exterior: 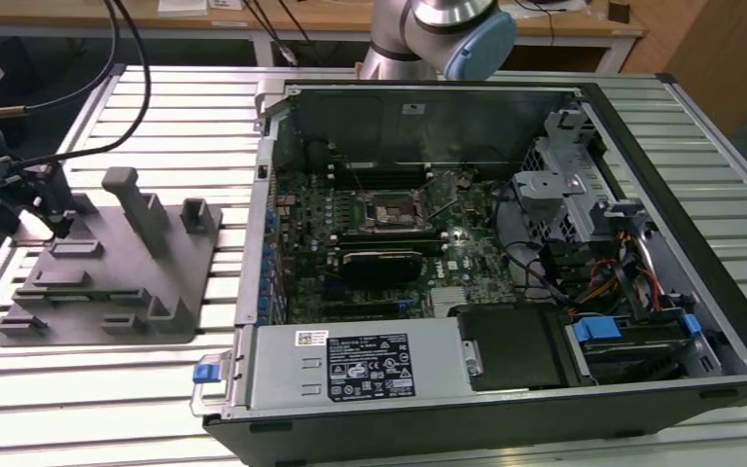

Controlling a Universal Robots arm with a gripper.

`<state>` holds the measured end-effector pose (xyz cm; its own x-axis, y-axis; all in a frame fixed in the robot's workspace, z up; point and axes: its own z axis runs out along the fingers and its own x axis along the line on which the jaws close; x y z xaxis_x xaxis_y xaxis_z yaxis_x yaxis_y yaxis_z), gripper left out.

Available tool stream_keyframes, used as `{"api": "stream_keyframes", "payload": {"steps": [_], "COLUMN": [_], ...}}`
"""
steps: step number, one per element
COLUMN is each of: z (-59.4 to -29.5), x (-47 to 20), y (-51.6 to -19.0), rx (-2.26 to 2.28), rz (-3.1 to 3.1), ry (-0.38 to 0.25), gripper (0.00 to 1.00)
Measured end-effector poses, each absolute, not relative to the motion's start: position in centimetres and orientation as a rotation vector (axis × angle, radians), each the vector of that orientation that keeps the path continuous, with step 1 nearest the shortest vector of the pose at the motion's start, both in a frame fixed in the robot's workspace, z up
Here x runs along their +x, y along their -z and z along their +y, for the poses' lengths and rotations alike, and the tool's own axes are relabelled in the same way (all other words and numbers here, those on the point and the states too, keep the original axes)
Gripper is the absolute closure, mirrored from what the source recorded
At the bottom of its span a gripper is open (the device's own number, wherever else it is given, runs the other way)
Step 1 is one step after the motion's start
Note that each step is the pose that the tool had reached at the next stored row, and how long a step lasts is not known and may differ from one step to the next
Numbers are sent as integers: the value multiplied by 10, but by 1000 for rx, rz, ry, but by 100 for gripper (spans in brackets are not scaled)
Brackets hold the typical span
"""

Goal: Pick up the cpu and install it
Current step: 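Pick up the cpu and move it towards the insertion slot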

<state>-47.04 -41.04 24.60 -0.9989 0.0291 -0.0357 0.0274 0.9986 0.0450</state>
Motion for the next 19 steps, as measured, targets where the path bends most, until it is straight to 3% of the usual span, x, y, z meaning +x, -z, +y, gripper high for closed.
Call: {"api": "stream_keyframes", "payload": {"steps": [19], "z": [-410], "x": [-470], "y": [-270], "rx": [44], "rz": [3102], "ry": [-69], "gripper": [45]}}
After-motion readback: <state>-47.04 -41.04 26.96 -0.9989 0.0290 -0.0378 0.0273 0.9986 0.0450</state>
